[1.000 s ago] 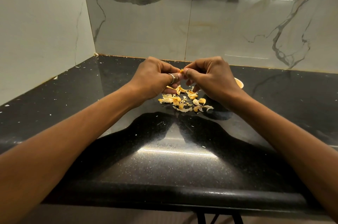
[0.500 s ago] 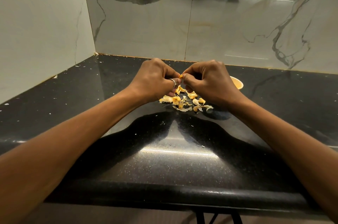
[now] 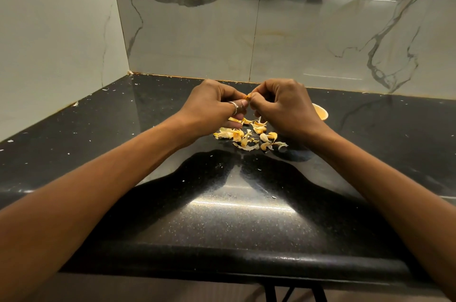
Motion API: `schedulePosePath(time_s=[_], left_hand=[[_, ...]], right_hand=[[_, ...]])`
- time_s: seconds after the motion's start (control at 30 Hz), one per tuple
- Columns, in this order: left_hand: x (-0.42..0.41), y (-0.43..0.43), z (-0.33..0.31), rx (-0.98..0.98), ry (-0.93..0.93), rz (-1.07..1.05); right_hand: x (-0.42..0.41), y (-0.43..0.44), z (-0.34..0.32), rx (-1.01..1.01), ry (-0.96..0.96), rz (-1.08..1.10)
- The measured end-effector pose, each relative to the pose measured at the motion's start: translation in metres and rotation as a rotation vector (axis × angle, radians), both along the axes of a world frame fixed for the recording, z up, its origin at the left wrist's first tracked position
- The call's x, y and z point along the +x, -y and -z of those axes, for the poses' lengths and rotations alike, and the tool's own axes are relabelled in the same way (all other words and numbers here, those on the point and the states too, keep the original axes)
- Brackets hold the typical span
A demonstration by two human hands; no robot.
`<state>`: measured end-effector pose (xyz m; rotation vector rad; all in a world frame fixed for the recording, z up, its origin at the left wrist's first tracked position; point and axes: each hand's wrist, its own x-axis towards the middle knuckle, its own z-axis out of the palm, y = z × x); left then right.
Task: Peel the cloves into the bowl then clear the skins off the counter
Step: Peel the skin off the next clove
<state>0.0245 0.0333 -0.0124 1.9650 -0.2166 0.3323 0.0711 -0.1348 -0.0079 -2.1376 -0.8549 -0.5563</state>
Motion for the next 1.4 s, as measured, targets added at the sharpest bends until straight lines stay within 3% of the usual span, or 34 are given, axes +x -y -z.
schedulePosePath(time_s=[0.23, 0.43, 0.8, 1.2, 1.4], left_hand=[[-0.001, 0.000, -0.001, -0.272, -0.167, 0.091], [-0.002, 0.001, -0.002, -0.271, -0.131, 0.106], [0.003, 0.002, -0.004, -0.501, -0.163, 0.154], [-0.001, 0.000, -0.014, -0.647, -0.146, 0.221], [0.001, -0.002, -0.013, -0.629, -0.123, 0.174]], right_hand=[[0.001, 0.002, -0.002, -0.004, -0.040, 0.013], [0.000, 0.004, -0.005, 0.181, -0.329, -0.111], [-0.006, 0.003, -0.013, 0.415, -0.704, -0.220], [-0.003, 0.003, -0.010, 0.331, -0.724, -0.163], [-0.001, 0.005, -0.012, 0.343, -0.685, -0.168]])
